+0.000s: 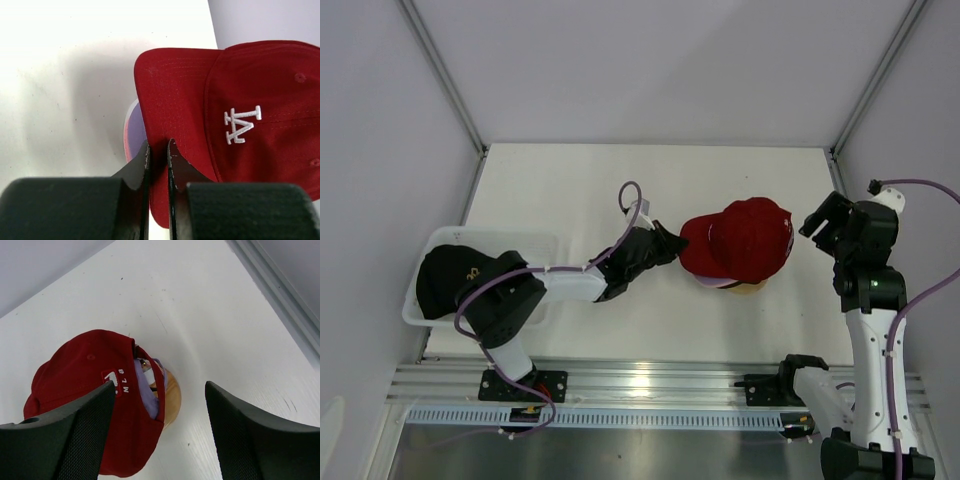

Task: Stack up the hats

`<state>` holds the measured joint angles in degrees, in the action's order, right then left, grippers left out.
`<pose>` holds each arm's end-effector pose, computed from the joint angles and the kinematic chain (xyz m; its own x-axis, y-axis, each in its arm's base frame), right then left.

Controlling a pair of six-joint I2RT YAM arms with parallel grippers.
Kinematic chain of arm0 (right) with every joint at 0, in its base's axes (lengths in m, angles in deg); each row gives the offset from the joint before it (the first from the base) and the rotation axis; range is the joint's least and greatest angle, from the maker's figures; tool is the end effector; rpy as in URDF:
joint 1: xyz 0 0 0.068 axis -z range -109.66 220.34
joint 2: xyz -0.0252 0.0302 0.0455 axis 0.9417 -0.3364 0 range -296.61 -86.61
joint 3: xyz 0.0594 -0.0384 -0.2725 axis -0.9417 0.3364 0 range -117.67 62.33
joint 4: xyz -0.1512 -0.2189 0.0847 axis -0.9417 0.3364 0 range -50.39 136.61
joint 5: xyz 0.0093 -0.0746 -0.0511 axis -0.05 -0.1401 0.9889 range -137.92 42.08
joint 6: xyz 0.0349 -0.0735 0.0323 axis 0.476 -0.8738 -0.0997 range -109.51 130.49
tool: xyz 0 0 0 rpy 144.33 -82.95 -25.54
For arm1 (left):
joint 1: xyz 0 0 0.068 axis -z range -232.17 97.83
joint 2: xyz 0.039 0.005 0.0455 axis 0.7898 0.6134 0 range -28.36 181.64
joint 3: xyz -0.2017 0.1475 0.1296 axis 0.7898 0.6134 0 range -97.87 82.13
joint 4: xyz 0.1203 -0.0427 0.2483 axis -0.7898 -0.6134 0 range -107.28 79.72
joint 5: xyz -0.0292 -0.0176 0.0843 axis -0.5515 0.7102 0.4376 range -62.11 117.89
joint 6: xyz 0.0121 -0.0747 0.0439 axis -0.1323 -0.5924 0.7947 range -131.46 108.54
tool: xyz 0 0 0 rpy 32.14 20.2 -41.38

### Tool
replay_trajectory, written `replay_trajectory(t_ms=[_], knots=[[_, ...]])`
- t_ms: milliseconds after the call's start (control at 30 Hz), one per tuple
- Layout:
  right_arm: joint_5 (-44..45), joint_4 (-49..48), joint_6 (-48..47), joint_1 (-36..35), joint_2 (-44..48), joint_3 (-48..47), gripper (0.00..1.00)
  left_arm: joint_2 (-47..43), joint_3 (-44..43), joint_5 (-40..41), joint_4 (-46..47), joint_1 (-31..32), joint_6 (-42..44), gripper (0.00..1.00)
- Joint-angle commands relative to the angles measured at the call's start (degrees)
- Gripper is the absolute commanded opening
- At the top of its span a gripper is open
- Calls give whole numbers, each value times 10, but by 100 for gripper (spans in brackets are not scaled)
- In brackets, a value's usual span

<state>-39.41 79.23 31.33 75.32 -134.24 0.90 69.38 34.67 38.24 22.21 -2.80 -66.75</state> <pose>0.2119 -0.0300 0.3709 -0.3278 0.3816 -0.8643 0.3586 0.8966 0.2599 0.2806 -0.3055 0.1734 -0.6355 -0.5012 -0.5873 0.1981 0.6293 -0.7515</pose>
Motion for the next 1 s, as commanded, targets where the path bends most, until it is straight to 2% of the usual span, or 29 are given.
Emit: replay_trajectory(t_ms=[0,67,100,167,200,300,400,600,700,800,833,867,967], knots=[[-42,-23,-11,-1,-8,-5,76,44,12,20,-159,18,88,10],[-68,-47,-14,-1,-17,-6,77,47,11,23,-168,21,88,15],[-101,-56,-17,-1,-23,-8,77,47,14,25,-172,22,90,30],[-120,-70,-17,-1,-40,-19,79,39,19,28,-172,23,91,40],[-139,-75,-20,-1,-47,-22,79,20,30,39,-173,23,94,52],[-166,-88,-26,-1,-64,-34,80,-35,38,76,-189,22,111,74],[-182,-96,-33,-1,-76,-43,80,-88,31,103,-226,21,142,88],[-194,-122,-41,-1,-98,-35,80,-246,4,101,-315,-26,215,99],[-222,-140,-41,-2,-116,-38,80,-331,-18,71,-395,-93,239,100],[-235,-155,-44,-25,-132,-48,80,-418,-32,73,-472,-184,250,100],[-228,-161,-49,-36,-135,-59,81,-438,-37,78,-494,-237,254,100],[-214,-163,-59,-47,-137,-64,82,-471,-51,98,-546,-263,254,99],[-185,-175,-68,-104,-149,-81,86,-505,-63,130,-615,-379,244,100]])
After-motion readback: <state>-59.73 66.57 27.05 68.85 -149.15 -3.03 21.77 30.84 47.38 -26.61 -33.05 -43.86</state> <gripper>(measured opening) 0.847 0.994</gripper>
